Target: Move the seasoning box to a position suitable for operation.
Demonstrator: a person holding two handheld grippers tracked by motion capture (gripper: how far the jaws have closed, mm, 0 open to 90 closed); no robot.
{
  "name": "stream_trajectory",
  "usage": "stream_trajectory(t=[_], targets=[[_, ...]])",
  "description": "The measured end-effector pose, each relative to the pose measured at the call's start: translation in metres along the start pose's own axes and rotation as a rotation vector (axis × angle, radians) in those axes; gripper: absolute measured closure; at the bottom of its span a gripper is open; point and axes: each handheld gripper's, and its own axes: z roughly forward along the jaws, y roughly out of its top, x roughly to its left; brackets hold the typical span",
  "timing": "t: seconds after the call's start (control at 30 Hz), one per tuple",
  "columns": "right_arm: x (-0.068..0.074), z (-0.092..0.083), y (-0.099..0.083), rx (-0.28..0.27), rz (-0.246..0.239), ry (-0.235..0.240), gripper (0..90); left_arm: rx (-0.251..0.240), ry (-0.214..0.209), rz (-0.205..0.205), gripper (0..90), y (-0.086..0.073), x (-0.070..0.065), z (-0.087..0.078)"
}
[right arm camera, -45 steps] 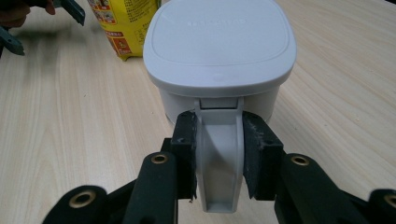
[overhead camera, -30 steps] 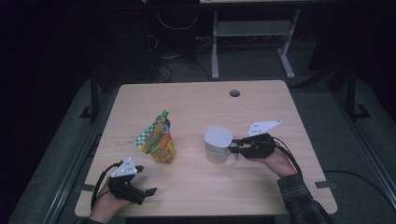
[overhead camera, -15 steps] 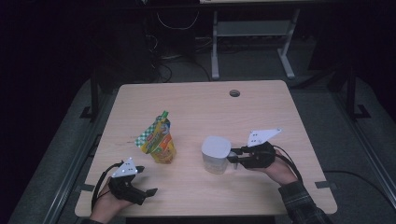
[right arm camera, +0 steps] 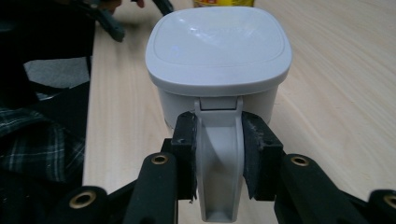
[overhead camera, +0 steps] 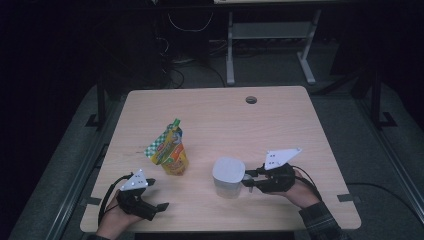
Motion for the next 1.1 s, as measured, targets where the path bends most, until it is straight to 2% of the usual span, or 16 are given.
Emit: stream_trajectory(t=[0.17,0.43,0.6,0.67,0.83,0.93,1.1], targets=[[0.008,0.0,-0.003,0.016,-0.015,0.034,68.2,0.002,-0.004,-0.002,0.2,0.0,0.0,0.001],[0.01,0.0,-0.005,0.022,-0.012,0.028,67.0,0.006,-0.007,-0.002,0.2,-0.001,0.0,0.001],[0.009,-0.002,-0.006,0.01,0.004,0.006,56.6,0.004,-0.009,-0.007,0.2,-0.001,0.0,0.0],[0.01,-0.005,-0.007,-0.006,0.014,0.004,53.4,0.003,-0.009,-0.008,0.2,-0.001,-0.001,0.0],[0.013,-0.018,-0.014,-0.015,0.044,-0.038,47.5,0.015,-0.013,-0.003,0.2,0.0,-0.001,0.001],[0.016,-0.023,-0.02,-0.023,0.067,-0.055,46.9,0.014,-0.016,0.001,0.2,0.0,-0.002,0.001],[0.022,-0.031,-0.031,-0.027,0.101,-0.07,53.5,0.017,-0.018,-0.004,0.2,0.001,-0.003,0.0]])
